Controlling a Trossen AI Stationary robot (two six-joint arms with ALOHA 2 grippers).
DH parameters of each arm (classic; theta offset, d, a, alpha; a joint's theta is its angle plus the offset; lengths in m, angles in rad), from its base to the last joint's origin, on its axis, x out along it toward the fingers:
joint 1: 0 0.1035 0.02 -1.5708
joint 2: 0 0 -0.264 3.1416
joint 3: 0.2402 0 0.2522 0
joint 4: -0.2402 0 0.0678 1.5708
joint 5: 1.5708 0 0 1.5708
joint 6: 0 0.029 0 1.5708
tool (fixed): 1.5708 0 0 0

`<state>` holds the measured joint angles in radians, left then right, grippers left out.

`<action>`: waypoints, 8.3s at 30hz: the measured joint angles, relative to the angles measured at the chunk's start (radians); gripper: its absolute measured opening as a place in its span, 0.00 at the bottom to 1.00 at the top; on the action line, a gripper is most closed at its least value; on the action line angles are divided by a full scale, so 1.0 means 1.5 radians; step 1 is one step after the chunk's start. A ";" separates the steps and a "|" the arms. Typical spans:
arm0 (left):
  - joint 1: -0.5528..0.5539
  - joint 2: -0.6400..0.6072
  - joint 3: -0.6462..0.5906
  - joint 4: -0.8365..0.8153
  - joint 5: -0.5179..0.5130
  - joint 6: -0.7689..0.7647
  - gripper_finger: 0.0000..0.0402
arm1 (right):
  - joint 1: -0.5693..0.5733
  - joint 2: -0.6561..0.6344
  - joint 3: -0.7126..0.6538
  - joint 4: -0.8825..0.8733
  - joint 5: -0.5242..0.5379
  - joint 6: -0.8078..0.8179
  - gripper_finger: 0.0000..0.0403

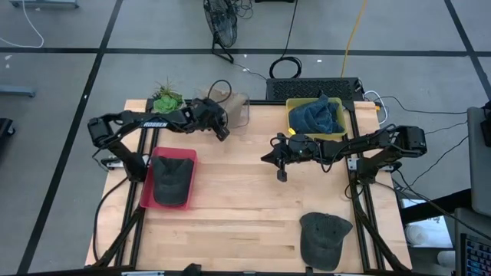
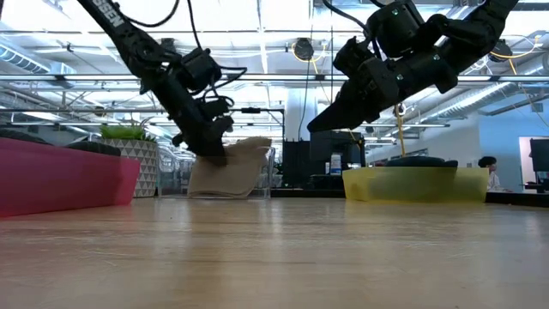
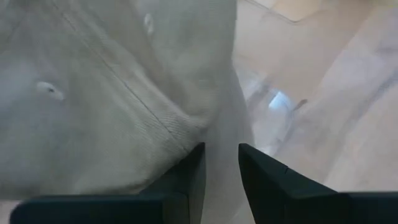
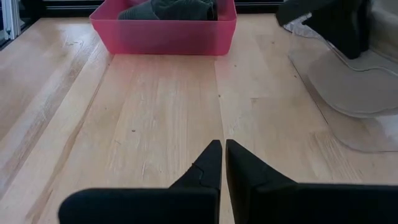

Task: Pick & Place hat
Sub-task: Put the brown cap into the transparent bin, then put the black cap into the red bin

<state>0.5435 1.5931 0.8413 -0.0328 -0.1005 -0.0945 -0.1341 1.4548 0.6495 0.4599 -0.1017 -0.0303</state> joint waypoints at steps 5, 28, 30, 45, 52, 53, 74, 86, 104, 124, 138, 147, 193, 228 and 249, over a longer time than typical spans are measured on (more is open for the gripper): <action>0.014 0.041 0.002 0.041 -0.003 0.001 0.27 | 0.000 0.000 0.000 0.000 0.000 0.000 0.00; 0.012 0.035 -0.002 0.114 -0.163 0.059 0.27 | 0.000 0.000 0.000 -0.017 -0.002 0.011 0.00; 0.007 0.019 -0.001 0.116 -0.168 0.061 0.27 | 0.000 -0.005 0.000 -0.019 -0.002 0.012 0.00; -0.075 -0.132 -0.001 0.109 -0.162 0.121 0.27 | 0.030 -0.145 0.000 -0.073 0.034 0.014 0.08; -0.101 -0.185 0.000 0.167 0.138 0.204 0.27 | 0.108 -0.179 0.000 -0.133 0.123 0.049 0.08; -0.100 -0.188 -0.001 0.171 0.177 0.219 0.27 | 0.120 -0.179 0.000 -0.139 0.122 0.064 0.08; -0.103 -0.426 0.000 0.018 0.405 0.182 0.27 | 0.452 -0.164 0.000 -0.216 0.153 0.526 0.08; -0.195 -0.357 0.000 0.194 0.394 0.169 0.27 | 0.501 -0.060 0.039 -0.224 0.152 0.679 0.08; -0.212 -0.322 -0.001 0.173 0.379 0.130 0.27 | 0.552 -0.073 0.040 -0.175 0.210 0.739 0.08; -0.332 -0.322 -0.001 0.118 0.136 0.111 0.27 | 0.593 -0.071 0.040 -0.246 0.190 0.658 0.08; -0.336 -0.322 -0.001 0.104 0.136 0.109 0.27 | 0.591 -0.071 0.040 -0.246 0.204 0.689 0.08; -0.348 -0.345 -0.001 0.078 0.137 0.119 0.27 | 0.607 -0.071 0.040 -0.266 0.148 0.842 0.08; -0.348 -0.400 -0.001 -0.023 0.120 0.144 0.27 | 0.678 -0.113 0.039 -0.518 0.000 1.125 0.24; -0.348 -0.400 -0.001 -0.031 0.099 0.148 0.27 | 0.699 -0.097 0.039 -0.479 0.030 1.077 0.00; -0.348 -0.400 -0.001 -0.035 0.099 0.156 0.27 | 0.664 -0.117 0.020 -0.416 0.208 0.886 0.01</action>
<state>0.0219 0.9924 0.8406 -0.0854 0.0480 0.1393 0.8623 1.2793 0.6792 -0.1639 0.2104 1.2987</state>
